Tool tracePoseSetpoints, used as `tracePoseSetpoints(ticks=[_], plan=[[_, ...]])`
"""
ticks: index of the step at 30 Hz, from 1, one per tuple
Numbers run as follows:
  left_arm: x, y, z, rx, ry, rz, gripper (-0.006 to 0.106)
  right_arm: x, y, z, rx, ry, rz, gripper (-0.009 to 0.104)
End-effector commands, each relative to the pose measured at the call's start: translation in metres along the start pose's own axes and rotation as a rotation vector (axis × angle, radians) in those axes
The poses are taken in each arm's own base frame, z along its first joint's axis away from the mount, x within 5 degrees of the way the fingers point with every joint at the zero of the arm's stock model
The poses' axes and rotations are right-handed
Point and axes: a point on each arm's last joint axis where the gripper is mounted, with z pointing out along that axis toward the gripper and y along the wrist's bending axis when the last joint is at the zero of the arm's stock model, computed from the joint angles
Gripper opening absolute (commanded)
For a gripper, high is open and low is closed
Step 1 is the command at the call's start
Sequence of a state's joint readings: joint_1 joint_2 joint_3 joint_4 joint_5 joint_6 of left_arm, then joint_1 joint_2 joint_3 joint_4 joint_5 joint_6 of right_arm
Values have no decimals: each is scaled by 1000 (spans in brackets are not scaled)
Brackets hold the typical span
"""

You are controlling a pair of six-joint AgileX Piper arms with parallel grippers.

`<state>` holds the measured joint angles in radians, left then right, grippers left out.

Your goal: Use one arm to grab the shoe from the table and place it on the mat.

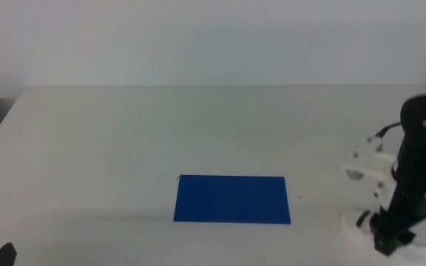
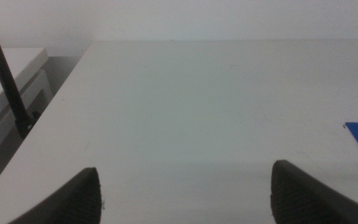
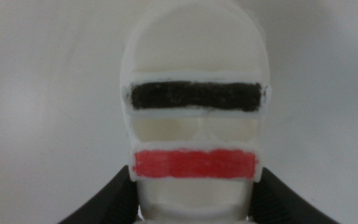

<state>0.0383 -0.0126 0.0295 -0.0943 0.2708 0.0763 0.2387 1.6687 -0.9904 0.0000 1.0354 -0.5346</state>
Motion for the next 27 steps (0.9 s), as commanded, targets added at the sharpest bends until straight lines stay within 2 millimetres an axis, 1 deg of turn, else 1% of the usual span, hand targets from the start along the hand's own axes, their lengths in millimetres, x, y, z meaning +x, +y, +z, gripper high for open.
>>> tracePoseSetpoints(ticks=[1, 3, 7, 9, 11, 15, 18, 23, 27], plan=[[-5, 0, -1, 0, -86, -12, 94, -3, 1, -37, 48, -55, 48, -4], [-5, 0, -1, 0, -86, -12, 94, -8, 1, -56, 80, -66, 109, -4], [-5, 0, -1, 0, -86, -12, 94, -24, 1, -94, 119, -140, 299, -4], [-5, 0, -1, 0, -86, -12, 94, -31, 2, -105, 131, -172, 341, -4], [-5, 0, -1, 0, -86, -12, 94, -39, 3, -113, 137, -166, 320, -4], [-5, 0, -1, 0, -86, -12, 94, -68, 10, -119, 163, -197, 259, -4], [-5, 0, -1, 0, -86, -12, 94, -95, 22, -120, 165, -223, 201, -4], [-5, 0, -1, 0, -86, -12, 94, -144, 49, -109, 159, -241, 99, -4], [-5, 0, -1, 0, -86, -12, 94, -171, 67, -97, 136, -248, 51, -4]])
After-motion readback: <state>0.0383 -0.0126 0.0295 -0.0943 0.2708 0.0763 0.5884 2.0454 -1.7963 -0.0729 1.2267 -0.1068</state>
